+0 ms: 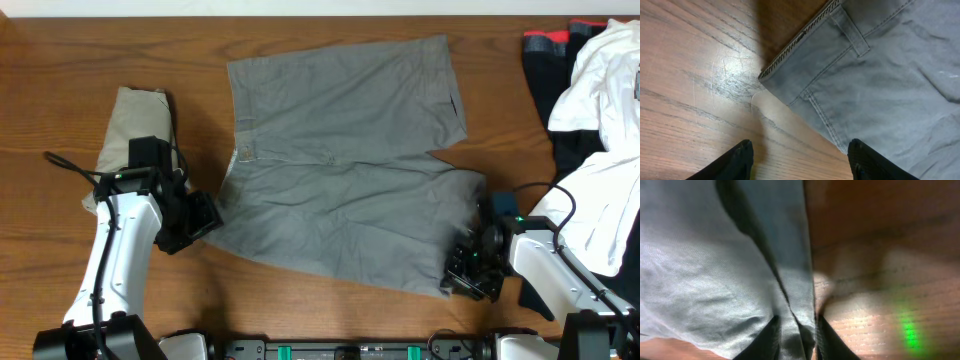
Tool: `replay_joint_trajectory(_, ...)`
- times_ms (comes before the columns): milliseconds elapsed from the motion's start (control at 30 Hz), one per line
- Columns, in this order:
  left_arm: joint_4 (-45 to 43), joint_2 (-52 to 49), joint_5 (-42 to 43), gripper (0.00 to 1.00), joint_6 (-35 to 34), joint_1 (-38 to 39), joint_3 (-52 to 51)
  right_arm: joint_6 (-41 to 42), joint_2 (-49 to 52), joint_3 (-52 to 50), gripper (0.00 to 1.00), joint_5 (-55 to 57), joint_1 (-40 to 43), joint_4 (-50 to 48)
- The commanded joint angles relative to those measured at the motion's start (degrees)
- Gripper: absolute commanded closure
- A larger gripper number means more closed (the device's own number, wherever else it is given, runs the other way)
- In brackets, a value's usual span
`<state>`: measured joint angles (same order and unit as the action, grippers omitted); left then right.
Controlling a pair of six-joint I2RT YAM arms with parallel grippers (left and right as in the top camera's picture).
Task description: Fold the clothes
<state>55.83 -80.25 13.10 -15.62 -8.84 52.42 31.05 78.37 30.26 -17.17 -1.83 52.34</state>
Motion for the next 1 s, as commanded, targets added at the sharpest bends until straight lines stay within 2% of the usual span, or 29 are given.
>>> replay_joint_trajectory(0, 0.55, 0.52, -0.79, 0.37, 0.52, -0.26, 0.31, -0.22, 0.5, -0.11, 0.61, -0.44, -0.87, 2.34)
replay_joint_trajectory(167, 0.68, 0.52, -0.79, 0.37, 0.52, -0.26, 0.31, -1.53, 0.5, -0.11, 0.6, -2.78, -0.87, 3.89)
replay_joint_trajectory(267, 0.68, 0.52, -0.79, 0.37, 0.52, -0.26, 0.31, -1.51, 0.5, -0.11, 0.7, -3.21, -0.87, 4.02)
replay_joint_trajectory(333, 0.7, 0.52, -0.79, 0.37, 0.52, -0.24, 0.31, -1.49, 0.5, -0.11, 0.71, -4.35, -0.87, 4.11)
replay_joint_trajectory(467, 0.68, 0.52, -0.79, 0.37, 0.52, -0.26, 0.31, -1.27, 0.5, -0.11, 0.63, -4.74, -0.87, 4.11)
replay_joint_trajectory(533, 0.68, 0.52, -0.79, 0.37, 0.52, -0.24, 0.31, -1.29, 0.5, -0.11, 0.64, -4.7, -0.87, 4.24)
replay_joint_trajectory(767, 0.68, 0.52, -0.79, 0.37, 0.52, -0.26, 0.31, -1.2, 0.5, -0.11, 0.94, -4.72, -0.87, 4.22)
replay_joint_trajectory(833, 0.68, 0.52, -0.79, 0.37, 0.52, -0.26, 0.31, -1.03, 0.5, -0.11, 0.99, -4.72, -0.87, 4.22)
replay_joint_trajectory(967, 0.68, 0.52, -0.79, 0.37, 0.52, -0.26, 0.31, -1.11, 0.5, -0.11, 0.99, -4.7, -0.87, 4.04)
